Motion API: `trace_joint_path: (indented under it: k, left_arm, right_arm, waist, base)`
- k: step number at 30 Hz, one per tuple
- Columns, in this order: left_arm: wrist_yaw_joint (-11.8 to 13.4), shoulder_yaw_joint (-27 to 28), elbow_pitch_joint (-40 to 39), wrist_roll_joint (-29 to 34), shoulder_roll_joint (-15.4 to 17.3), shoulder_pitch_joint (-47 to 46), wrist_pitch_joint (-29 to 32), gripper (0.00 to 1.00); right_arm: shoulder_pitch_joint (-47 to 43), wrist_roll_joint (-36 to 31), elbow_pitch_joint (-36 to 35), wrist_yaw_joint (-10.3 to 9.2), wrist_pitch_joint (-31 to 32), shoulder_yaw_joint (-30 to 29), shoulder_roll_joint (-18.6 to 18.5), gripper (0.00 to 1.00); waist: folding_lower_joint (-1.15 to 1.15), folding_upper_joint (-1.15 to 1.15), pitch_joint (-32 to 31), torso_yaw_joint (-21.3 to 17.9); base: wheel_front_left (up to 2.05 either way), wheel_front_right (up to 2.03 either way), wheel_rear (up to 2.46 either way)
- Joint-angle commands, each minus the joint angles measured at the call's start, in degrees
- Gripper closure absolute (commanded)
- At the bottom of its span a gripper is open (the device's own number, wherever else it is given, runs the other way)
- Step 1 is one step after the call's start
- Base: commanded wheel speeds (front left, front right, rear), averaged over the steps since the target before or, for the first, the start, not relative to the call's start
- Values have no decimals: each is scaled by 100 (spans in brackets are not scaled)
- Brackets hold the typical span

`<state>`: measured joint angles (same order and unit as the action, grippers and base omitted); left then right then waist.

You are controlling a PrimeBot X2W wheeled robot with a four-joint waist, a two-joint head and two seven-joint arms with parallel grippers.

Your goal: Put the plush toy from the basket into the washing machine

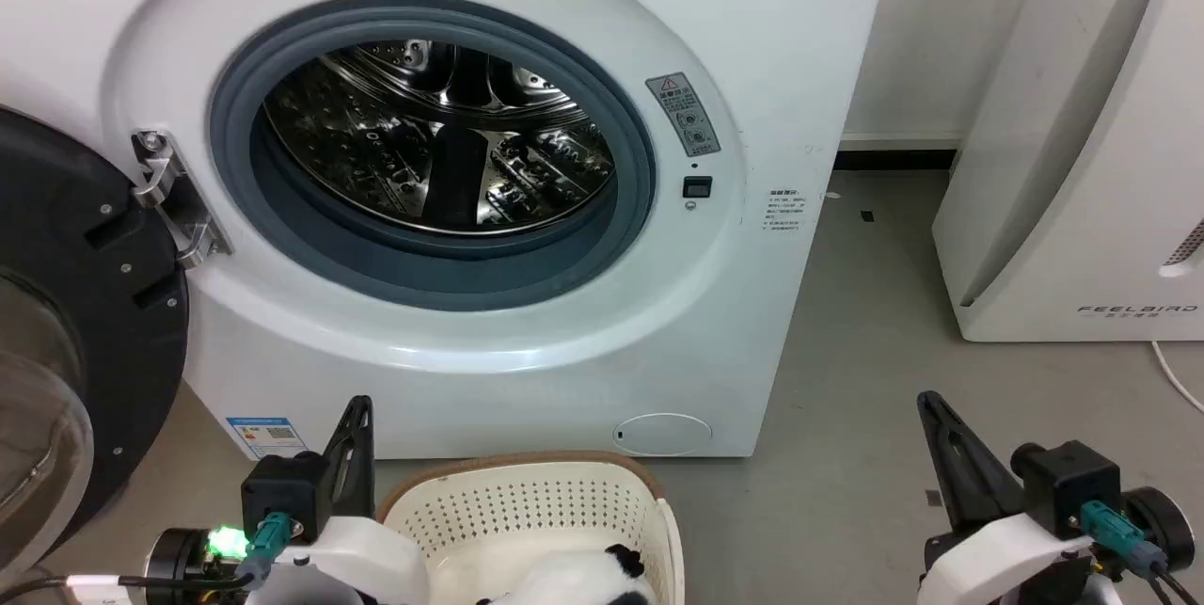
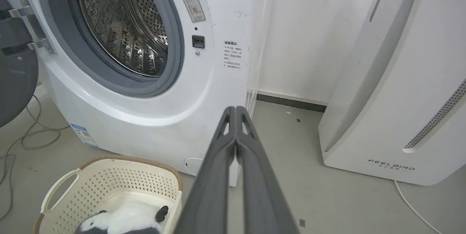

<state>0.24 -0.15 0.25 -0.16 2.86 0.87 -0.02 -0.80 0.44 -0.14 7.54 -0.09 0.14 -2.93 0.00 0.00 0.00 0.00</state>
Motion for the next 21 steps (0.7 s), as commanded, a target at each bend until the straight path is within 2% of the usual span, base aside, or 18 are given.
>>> trace_joint_path:
  k: [1, 4, 5, 21]
  left_arm:
    - [-24, 15, -25, 16, 1, -87, 2, 100]
    - [-24, 15, -25, 16, 1, -87, 2, 100]
    - [0, 0, 0, -1, 0, 0, -1, 0]
    - [26, -73, 84, -104, 0, 12, -149, 0]
  right_arm:
    - [80, -44, 14, -5, 9, -14, 5, 100]
    - [80, -44, 14, -5, 9, -14, 5, 100]
    - [0, 1, 0, 0, -1, 0, 0, 0]
    - [-15, 58, -19, -1, -149, -63, 1, 0]
  waist:
    - [0, 0, 0, 0]
    - [0, 0, 0, 0]
    - [0, 0, 0, 0]
    - [0, 0, 52, -5]
  base:
    - [0, 0, 0]
    - [0, 0, 0]
    - [0, 0, 0]
    - [0, 0, 0]
